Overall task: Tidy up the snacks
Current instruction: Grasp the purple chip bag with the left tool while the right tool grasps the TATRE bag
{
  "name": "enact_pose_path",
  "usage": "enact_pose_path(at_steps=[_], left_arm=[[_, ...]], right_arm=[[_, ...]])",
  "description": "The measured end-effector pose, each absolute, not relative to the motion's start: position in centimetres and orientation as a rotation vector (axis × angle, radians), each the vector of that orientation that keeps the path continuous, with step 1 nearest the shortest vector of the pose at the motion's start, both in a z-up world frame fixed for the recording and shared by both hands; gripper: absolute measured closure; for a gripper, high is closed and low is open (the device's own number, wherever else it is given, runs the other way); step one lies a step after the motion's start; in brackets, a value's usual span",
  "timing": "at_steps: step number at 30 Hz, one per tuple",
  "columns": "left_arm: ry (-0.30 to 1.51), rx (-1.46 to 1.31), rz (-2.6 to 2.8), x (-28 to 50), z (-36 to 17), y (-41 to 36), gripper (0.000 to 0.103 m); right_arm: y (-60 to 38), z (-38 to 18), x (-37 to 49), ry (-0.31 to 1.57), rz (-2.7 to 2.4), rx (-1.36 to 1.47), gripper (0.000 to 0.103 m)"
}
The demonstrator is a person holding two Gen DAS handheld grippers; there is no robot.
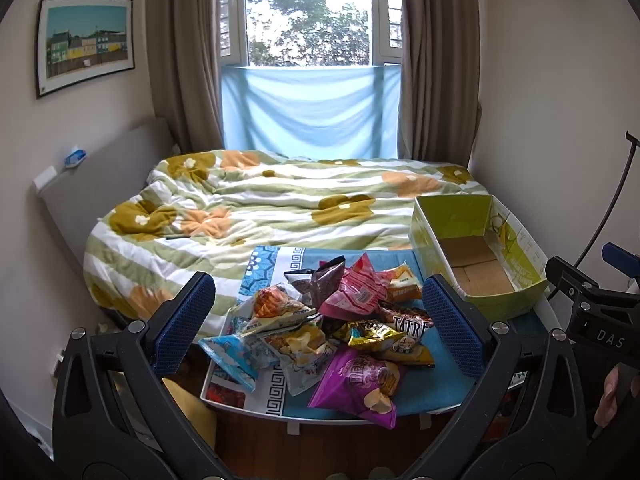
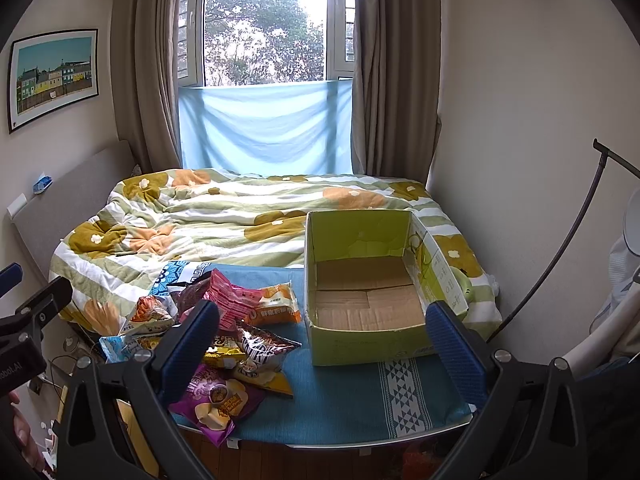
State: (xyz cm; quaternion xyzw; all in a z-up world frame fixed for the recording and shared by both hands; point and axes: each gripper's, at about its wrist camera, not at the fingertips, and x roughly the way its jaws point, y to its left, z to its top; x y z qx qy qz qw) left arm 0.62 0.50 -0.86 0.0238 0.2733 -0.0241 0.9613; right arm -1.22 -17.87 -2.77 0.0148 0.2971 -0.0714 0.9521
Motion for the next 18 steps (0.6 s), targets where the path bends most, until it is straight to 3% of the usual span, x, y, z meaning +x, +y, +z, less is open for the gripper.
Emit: enact_pose_path(at_steps=[8,18], left_arm=[[0.67,0.037,-0.105,2.6,-2.5,1.0,0.001],[0.9,0.051,-0.218,5.2,-12.4,-1.4,0.001]], right_arm=[[-18.5,-3.9,-1.0,0.645,-0.116,0.054,0.0],[-20.4,-10.6,1.0,0.786,-0.038,0.114,0.0]])
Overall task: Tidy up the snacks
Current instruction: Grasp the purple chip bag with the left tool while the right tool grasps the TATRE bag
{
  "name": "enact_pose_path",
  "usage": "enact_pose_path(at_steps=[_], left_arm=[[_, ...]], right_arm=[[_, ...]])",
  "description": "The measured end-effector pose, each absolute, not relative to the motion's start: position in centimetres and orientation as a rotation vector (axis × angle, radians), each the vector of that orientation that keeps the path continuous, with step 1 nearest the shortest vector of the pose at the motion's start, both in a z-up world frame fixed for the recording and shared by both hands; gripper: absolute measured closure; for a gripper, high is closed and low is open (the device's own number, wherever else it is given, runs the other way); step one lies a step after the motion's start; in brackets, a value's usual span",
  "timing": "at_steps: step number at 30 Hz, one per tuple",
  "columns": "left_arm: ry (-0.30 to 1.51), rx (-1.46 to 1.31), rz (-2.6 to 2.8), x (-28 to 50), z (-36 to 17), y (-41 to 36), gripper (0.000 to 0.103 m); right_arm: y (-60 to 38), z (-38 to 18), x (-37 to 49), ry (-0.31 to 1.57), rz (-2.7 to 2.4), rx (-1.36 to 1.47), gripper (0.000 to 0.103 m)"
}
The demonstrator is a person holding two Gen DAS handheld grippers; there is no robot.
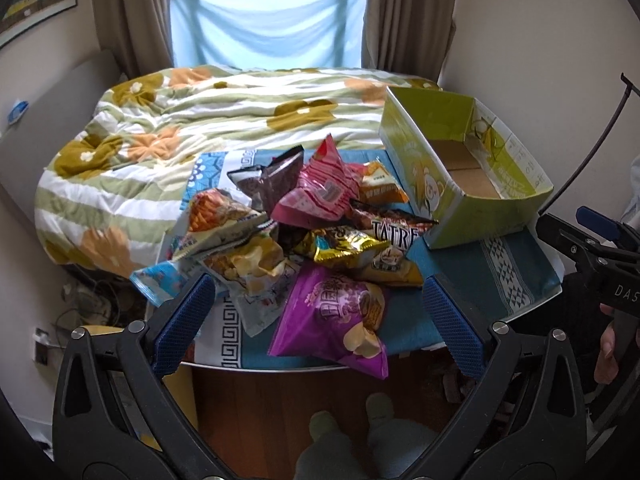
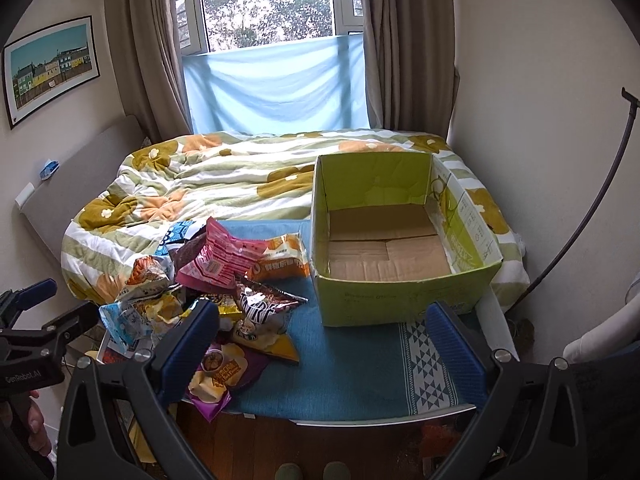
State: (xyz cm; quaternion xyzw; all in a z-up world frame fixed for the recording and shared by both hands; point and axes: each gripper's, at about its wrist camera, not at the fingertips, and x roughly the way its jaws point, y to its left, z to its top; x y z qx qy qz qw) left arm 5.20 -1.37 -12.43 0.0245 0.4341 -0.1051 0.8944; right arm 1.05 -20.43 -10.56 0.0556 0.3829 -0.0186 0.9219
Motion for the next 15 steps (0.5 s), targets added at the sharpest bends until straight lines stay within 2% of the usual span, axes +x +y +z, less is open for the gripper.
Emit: enact_pose_path(at_steps=[8,15], left_arm=[[1.028,0.039,-0.169,7.5,-20.4,-3.8,0.001],[1.079,0.053,-0.133,9.7,-24.6,-3.9,0.001]], right_arm=[[-21.9,-17.2,5.1,0.887,0.129,0.13,0.0],[-21.0,-21.5,8.3,0.927,0.285,0.136,0.0]])
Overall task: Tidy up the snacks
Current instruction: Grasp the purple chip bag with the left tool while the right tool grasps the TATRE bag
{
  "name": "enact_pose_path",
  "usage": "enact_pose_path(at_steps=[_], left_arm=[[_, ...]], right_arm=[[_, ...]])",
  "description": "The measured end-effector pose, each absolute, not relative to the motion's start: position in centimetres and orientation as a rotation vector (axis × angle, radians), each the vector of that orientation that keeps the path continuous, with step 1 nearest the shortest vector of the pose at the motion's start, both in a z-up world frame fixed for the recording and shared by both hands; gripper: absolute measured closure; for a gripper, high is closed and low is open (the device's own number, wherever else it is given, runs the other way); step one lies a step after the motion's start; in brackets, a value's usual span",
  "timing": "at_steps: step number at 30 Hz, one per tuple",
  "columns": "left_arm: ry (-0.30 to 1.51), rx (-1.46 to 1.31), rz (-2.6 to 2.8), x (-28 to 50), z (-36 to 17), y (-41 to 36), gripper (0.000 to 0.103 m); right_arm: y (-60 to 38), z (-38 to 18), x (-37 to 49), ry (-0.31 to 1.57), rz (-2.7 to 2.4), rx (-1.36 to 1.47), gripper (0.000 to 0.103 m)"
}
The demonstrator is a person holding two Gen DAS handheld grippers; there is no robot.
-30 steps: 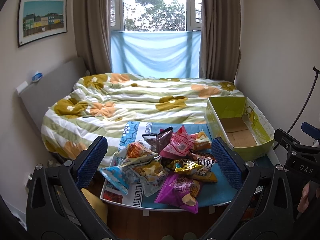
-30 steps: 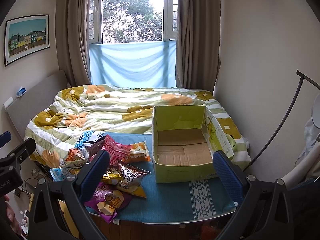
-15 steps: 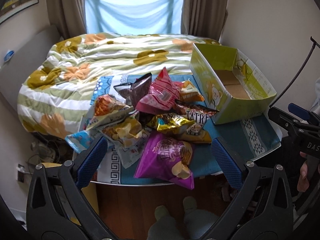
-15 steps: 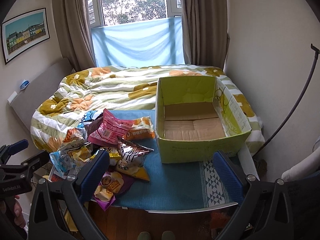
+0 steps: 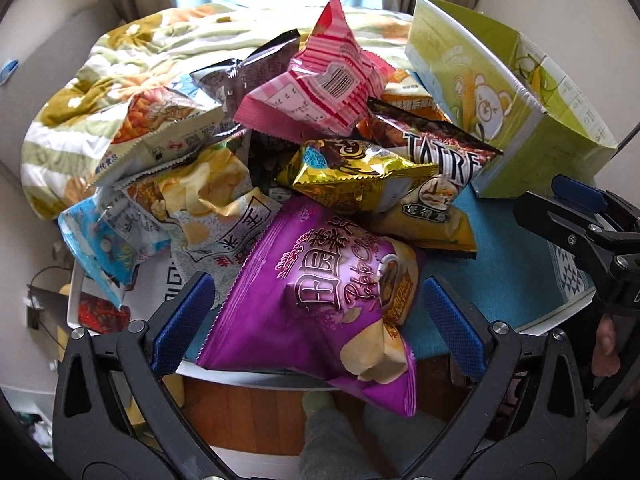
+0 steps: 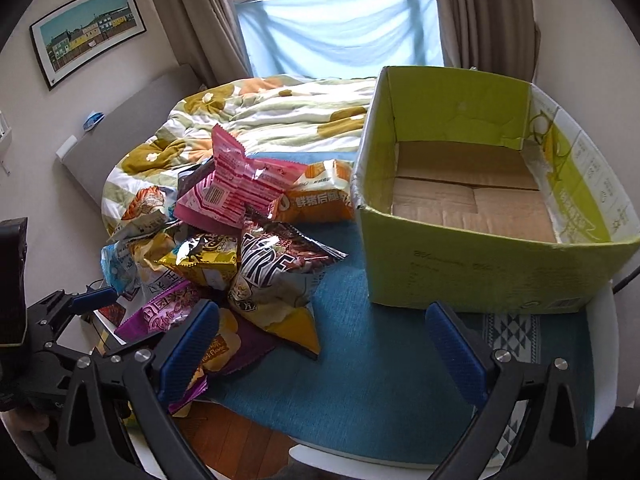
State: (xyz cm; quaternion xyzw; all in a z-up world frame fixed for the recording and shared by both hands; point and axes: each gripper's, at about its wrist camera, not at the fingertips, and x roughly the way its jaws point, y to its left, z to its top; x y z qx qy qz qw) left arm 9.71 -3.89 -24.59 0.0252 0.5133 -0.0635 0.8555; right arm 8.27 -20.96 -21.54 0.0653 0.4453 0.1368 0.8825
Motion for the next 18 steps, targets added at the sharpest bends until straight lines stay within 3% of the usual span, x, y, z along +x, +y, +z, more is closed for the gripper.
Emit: enact_pose_path(at_steps=[11,18], left_arm=[[1.147,0.005,-0.172,11.3,-28.0,-2.9,0.001],[1.179,-0.071,-0.237,12.0,-28.7,-1.8,0.012]], right_arm=[[-18.5,-25.3,11.6,0.962,0.356,0.151,0.0],[-17.3,-26.7,12.7,0.982,0.354,0.125,0.0]])
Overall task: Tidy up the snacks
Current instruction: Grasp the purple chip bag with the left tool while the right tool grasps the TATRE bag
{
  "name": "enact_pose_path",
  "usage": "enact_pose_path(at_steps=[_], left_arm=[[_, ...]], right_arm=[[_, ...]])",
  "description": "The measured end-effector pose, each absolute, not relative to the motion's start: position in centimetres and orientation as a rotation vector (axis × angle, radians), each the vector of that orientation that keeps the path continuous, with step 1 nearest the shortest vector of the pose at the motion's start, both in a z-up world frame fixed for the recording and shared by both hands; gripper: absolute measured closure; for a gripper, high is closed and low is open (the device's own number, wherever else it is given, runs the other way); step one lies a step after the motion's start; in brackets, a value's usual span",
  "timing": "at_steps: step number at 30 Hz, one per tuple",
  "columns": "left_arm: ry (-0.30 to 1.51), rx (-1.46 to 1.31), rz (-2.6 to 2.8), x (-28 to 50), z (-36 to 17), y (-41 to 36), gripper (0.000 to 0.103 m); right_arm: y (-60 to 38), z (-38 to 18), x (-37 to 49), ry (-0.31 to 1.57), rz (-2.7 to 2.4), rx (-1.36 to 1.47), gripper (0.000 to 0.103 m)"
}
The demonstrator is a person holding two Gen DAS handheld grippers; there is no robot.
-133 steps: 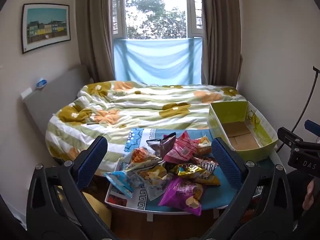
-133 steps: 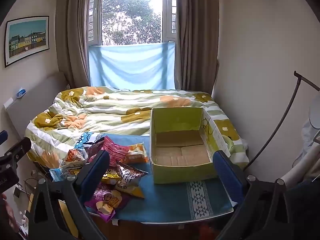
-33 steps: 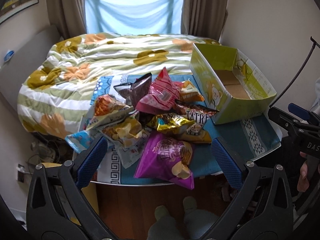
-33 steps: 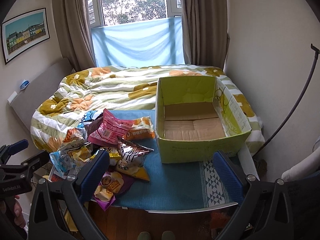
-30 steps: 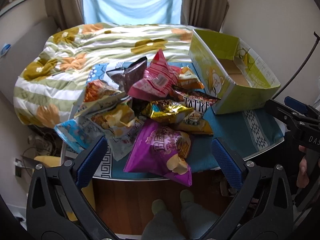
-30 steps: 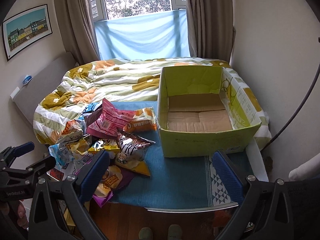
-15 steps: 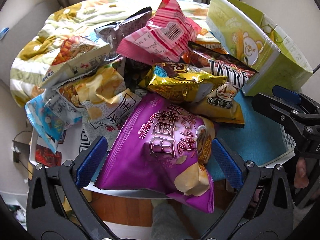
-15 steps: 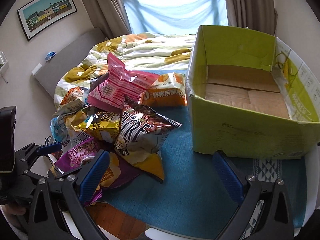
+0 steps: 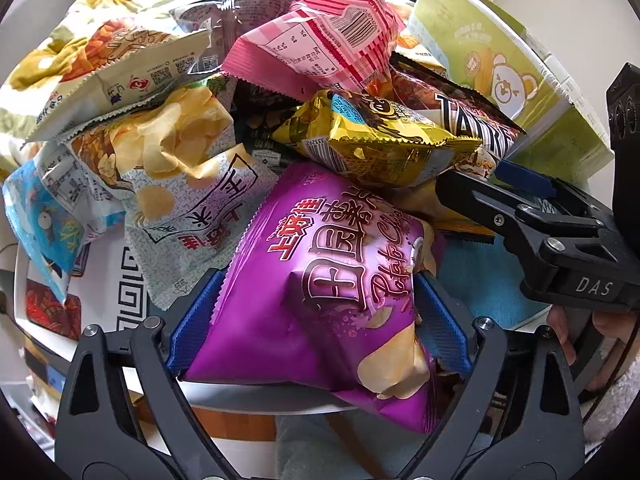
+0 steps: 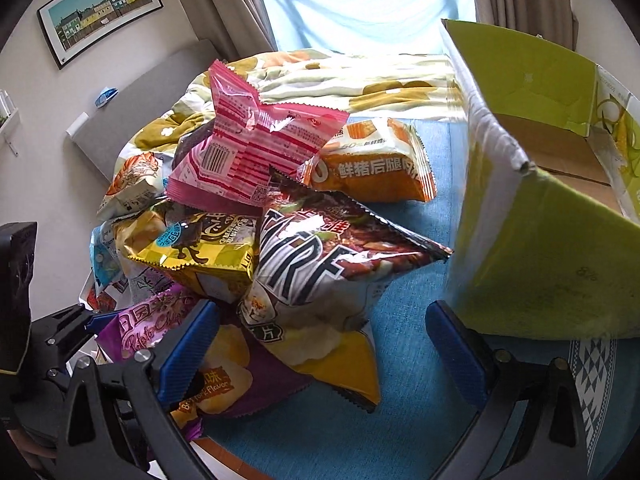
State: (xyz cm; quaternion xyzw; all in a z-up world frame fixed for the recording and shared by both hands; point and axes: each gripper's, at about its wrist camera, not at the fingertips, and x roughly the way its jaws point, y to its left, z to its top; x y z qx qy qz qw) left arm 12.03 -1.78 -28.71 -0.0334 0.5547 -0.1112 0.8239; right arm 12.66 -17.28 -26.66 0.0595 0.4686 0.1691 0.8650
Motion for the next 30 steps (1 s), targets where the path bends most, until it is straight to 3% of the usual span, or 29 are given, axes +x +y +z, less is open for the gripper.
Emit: enact_pose_path(at_steps=[1,3,7,10,14,18,30], left_arm=[[1.181,-0.074,-0.243,12.2,-28.8,-1.4,0.013],[1.182,-0.082,-0.265,12.3,-28.8,-1.0,0.026],[1.172,-0.049,-0.286,11.7,-28.0,-1.4,0.035],[1.172,-0.042,-0.295,12.0,-27.8,-1.4,0.037],[1.164,-0.049,-0.303,11.8,-27.1,-1.7,0.042],[1.156,-0.03,-0.31,11.3,-26.4,-1.7,0.045],[1.084,-0.03,-0.337,8.1,-21.8,-0.4,0.046]], right_arm=[[-17.2,-26.8,12.9,0.985,0.358,0.126,0.0],[-17.1,-27.0,13.2,0.988,0.363,0.123,0.0],[-16.8,-27.5,13.7,0.991,0.376,0.113,0.002],[-16.5,-27.9,13.9,1.001,0.387,0.1,0.013],[-16.3,-27.9,13.5,1.005,0.393,0.078,0.036],[-16.2,-27.4,13.0,1.009,0.346,0.068,0.044],[-15.5,-23.4,11.0,0.974,0.242,0.061,0.046]])
